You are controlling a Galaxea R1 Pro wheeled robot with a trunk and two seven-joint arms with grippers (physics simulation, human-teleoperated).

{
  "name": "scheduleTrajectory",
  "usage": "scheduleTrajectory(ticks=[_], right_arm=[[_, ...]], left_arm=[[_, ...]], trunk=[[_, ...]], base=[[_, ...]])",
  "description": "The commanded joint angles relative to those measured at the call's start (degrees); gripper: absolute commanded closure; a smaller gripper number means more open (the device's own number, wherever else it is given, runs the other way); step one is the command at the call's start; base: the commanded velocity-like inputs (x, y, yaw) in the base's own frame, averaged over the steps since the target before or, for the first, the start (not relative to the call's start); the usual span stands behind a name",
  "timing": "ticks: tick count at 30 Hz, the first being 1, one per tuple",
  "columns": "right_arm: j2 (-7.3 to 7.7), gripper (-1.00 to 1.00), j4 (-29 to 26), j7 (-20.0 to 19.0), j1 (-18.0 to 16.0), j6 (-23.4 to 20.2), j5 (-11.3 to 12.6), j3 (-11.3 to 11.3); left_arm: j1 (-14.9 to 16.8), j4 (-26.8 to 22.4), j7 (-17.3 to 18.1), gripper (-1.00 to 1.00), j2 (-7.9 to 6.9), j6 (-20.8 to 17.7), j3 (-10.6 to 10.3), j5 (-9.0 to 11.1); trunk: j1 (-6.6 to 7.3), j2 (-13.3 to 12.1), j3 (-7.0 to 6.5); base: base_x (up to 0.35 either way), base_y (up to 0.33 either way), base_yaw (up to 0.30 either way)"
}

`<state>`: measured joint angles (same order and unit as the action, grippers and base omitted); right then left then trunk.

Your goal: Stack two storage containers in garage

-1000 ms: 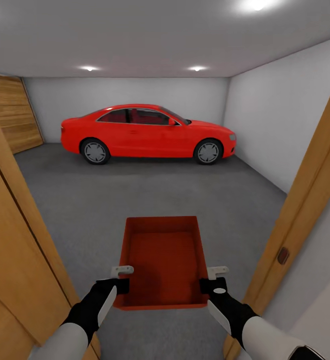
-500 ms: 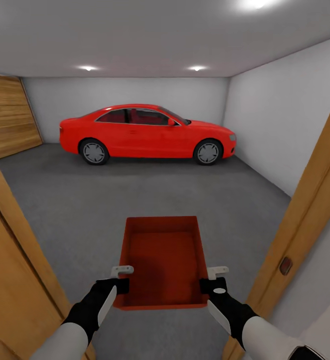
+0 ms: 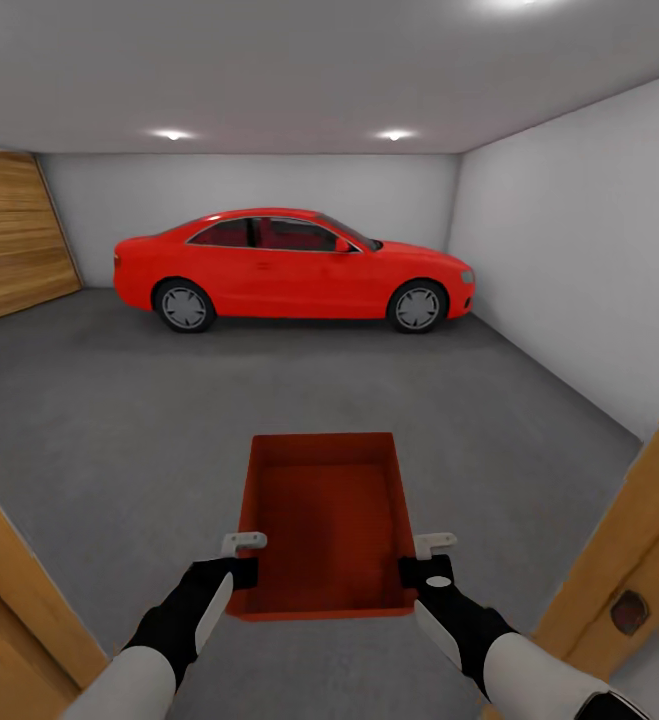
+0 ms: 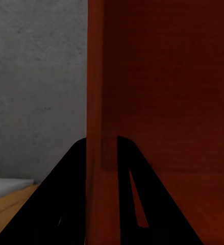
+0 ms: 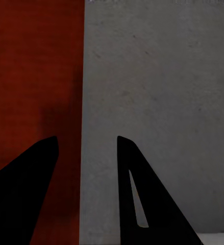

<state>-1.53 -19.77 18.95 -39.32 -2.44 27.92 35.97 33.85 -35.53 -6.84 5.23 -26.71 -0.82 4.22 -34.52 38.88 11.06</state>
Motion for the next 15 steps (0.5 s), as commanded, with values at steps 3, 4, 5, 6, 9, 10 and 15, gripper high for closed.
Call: scheduleTrajectory(ticks=[3, 4, 5, 6, 9, 10, 15], right_arm=[[-1.19, 1.00, -0.09, 0.48, -0.06, -0.28, 1.08, 0.07], [-1.19, 1.00, -0.09, 0.48, -0.06, -0.28, 1.08, 0.07], [-1.19, 1.00, -0.09, 0.48, -0.06, -0.28, 1.08, 0.07], [-1.19, 1.00, -0.09, 0.48, -0.06, -0.28, 1.08, 0.07], [-1.19, 1.00, -0.09, 0.48, -0.06, -0.28, 1.08, 0.07], [-1.19, 1.00, -0.09, 0.48, -0.06, -0.28, 1.08, 0.07], [-1.19, 1.00, -0.09, 0.48, -0.06, -0.28, 1.08, 0.07]], left_arm=[[0.02, -0.24, -2.13, 1.00, 0.04, -0.30, 0.29, -1.76], [0.01, -0.24, -2.13, 1.00, 0.04, -0.30, 0.30, -1.76], [0.00, -0.24, -2.13, 1.00, 0.04, -0.31, 0.30, -1.76], [0.02, -0.24, -2.13, 1.00, 0.04, -0.31, 0.30, -1.76], [0.01, -0.24, -2.13, 1.00, 0.04, -0.30, 0.30, -1.76], [0.04, -0.24, -2.13, 1.00, 0.04, -0.31, 0.30, -1.76], [0.02, -0.24, -2.13, 1.00, 0.04, -0.34, 0.30, -1.76]], trunk=[[-0.05, 0.08, 0.09], [-0.05, 0.08, 0.09], [-0.05, 0.08, 0.09], [-0.05, 0.08, 0.09], [-0.05, 0.08, 0.09], [-0.05, 0.08, 0.09], [-0.05, 0.08, 0.09]], base=[[0.321, 0.000, 0.000], [0.321, 0.000, 0.000], [0.321, 0.000, 0.000], [0.322, 0.000, 0.000], [0.321, 0.000, 0.000], [0.321, 0.000, 0.000], [0.321, 0.000, 0.000]])
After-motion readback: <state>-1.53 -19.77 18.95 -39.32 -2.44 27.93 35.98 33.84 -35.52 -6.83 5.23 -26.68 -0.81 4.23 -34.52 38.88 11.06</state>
